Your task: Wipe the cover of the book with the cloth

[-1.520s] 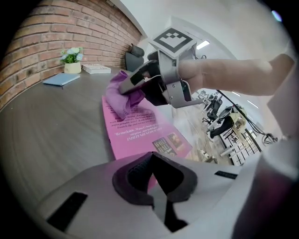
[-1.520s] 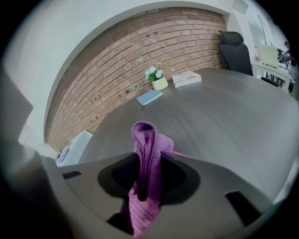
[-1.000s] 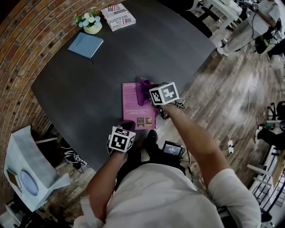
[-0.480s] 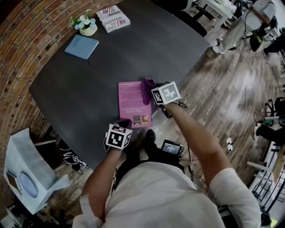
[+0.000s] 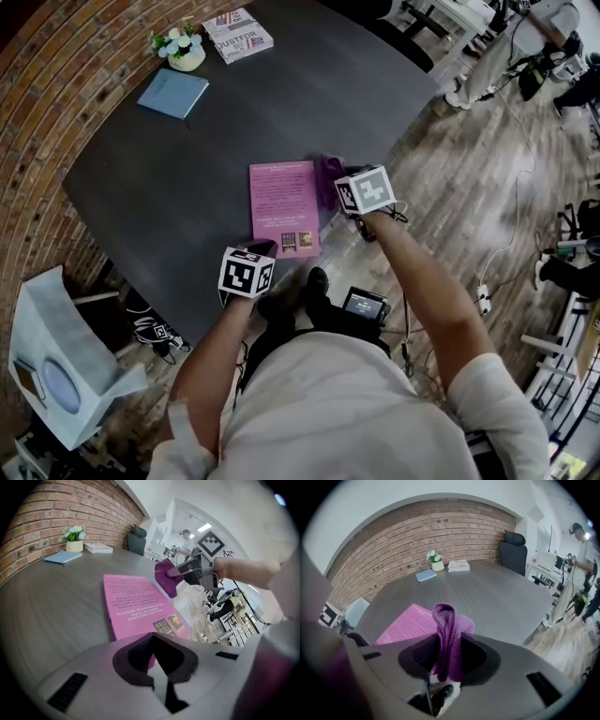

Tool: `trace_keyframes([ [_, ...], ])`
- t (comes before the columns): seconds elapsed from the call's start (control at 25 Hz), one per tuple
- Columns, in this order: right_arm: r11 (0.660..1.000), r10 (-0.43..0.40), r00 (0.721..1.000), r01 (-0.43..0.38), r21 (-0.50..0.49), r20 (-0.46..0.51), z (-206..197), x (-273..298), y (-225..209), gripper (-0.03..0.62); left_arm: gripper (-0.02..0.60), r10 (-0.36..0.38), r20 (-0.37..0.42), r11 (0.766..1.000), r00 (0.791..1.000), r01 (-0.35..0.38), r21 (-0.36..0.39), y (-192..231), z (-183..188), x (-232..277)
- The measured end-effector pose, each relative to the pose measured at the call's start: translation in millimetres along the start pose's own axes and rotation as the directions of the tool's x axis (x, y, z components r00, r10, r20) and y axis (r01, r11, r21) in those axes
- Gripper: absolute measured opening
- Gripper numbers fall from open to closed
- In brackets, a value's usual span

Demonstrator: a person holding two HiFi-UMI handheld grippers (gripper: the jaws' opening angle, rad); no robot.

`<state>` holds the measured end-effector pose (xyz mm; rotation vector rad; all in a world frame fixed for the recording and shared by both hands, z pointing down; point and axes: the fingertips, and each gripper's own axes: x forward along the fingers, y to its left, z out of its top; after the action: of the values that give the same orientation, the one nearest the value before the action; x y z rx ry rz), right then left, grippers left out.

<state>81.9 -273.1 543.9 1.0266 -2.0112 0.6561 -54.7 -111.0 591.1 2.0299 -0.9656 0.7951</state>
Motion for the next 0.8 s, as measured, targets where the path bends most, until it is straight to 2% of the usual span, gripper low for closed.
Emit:
trace_keyframes([
  [0.32,0.999,0.044,0.998,-0.043,-0.022,0.04,9.3,-10.5,27.2,0.129,0.008,-0.01,0.001,1.0,1.0,0.01,0.017,3.2,-3.3,-16.5],
  [0.52,0.991,0.135,0.989,-0.135,-0.016,0.058,17.1,-7.8,67.5,0.129,0.008,-0.03,-0.026,0.999,0.999,0.03,0.021,-3.4,-17.7,-19.1],
  [0.8,0.968,0.251,0.967,-0.25,-0.015,0.035,15.4,5.9,123.6,0.129,0.008,-0.043,-0.054,0.999,0.998,0.044,0.017,-4.5,-27.8,-17.8],
])
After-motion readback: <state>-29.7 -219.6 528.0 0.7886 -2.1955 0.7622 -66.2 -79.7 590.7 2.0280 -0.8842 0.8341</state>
